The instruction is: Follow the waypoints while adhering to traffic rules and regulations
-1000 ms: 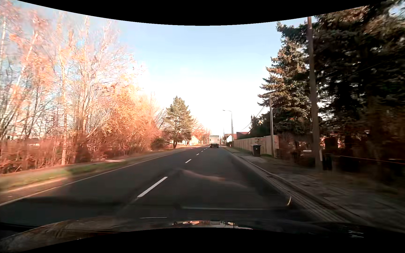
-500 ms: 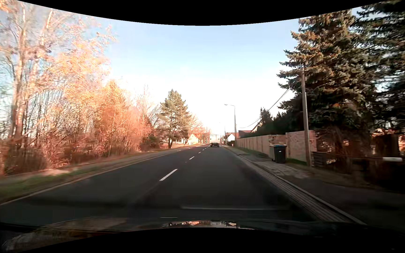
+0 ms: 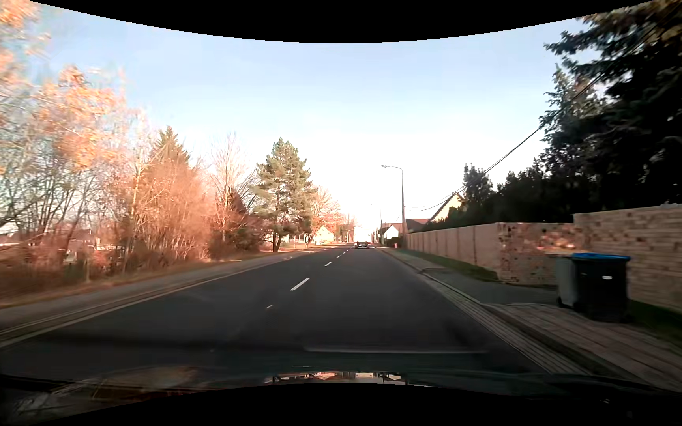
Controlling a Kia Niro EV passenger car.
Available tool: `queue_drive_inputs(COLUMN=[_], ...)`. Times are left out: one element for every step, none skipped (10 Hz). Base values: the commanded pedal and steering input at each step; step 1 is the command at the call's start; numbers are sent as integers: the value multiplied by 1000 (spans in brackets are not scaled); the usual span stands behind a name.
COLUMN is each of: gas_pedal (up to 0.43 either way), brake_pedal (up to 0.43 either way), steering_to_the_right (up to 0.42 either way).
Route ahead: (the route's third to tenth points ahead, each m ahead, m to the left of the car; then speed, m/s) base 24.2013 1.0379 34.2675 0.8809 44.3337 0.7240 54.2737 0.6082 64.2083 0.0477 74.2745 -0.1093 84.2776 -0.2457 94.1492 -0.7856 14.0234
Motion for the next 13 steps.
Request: queue_drive_inputs(gas_pedal=[130,130,118,118,118,118,118,118,118,118,110,110,98], brake_pedal=[0,0,0,0,0,0,0,0,0,0,0,0,0], steering_to_the_right=[-2,-2,-2,-2,-1,-1,-1,-1,0,0,0,1,1])
